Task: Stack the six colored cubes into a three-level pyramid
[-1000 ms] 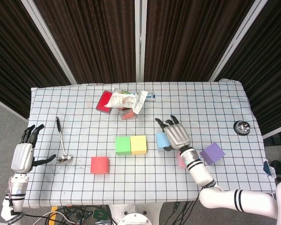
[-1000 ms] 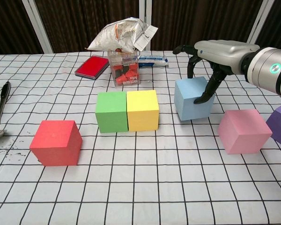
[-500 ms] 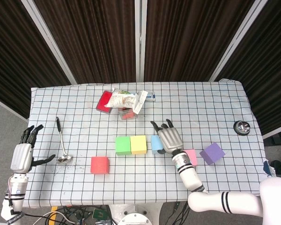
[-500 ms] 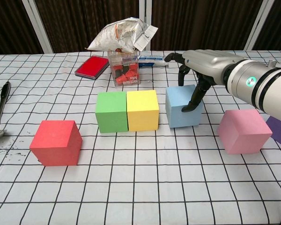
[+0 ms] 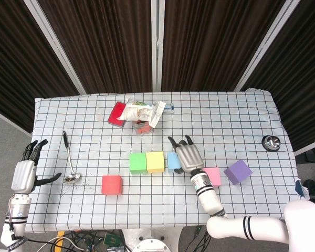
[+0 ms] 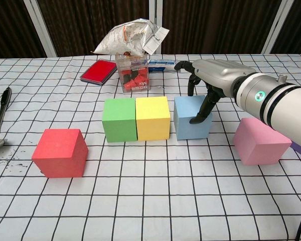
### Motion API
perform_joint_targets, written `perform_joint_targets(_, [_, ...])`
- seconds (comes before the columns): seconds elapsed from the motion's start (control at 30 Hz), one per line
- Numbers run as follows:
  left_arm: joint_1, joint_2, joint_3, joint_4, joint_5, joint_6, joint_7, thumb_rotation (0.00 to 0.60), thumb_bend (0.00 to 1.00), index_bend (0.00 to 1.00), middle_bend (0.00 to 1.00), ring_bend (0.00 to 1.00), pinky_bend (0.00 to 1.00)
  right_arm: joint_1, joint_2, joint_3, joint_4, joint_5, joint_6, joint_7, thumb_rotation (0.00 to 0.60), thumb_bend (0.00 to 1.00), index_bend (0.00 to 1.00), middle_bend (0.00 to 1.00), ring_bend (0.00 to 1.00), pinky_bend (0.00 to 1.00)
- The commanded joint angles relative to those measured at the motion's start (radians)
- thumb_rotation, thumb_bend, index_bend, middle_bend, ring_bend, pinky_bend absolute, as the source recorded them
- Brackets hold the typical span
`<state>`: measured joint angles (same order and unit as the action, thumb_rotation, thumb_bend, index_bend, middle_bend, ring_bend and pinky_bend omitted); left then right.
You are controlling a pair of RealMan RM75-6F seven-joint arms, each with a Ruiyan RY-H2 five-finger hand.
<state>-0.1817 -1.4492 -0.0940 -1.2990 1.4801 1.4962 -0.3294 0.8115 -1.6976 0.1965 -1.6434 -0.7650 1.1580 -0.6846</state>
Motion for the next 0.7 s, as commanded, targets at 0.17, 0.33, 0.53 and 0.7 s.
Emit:
perform_joint_targets(0.17, [-0.003,-0.001,-0.001,-0.003,0.001,-0.006,0.01,0.6,0.0,0.06,0.13,0.0,0.0,-0.01,-0.012,0.006,0.014,-0.009,-0.002,0.029,0.6,0.1,0.0,0.59,0.21,0.0])
perform_joint_targets(0.33, [-0.004,0.001,-0.001,-0.005,0.003,-0.009,0.012,0.6,0.0,0.06,0.13,0.0,0.0,-0.013,-0.018,0.006,0.027,-0.024,-0.005,0.041,0.6,0.1,0.0,0.59,0.21,0.0])
perform_joint_targets(0.53, [-0.003,0.002,-0.002,-0.006,0.002,-0.011,0.012,0.6,0.0,0.06,0.12,0.0,0.0,-0.014,-0.025,0.001,0.045,-0.035,-0.017,0.045,0.6,0.1,0.0,0.59,0.21,0.0])
perform_joint_targets(0.7, [-0.004,0.001,-0.001,-0.003,0.001,-0.015,0.011,0.6,0.0,0.06,0.12,0.0,0.0,-0.016,-0.029,0.004,0.051,-0.041,-0.022,0.052,0.6,0.1,0.0,0.59,0.21,0.0])
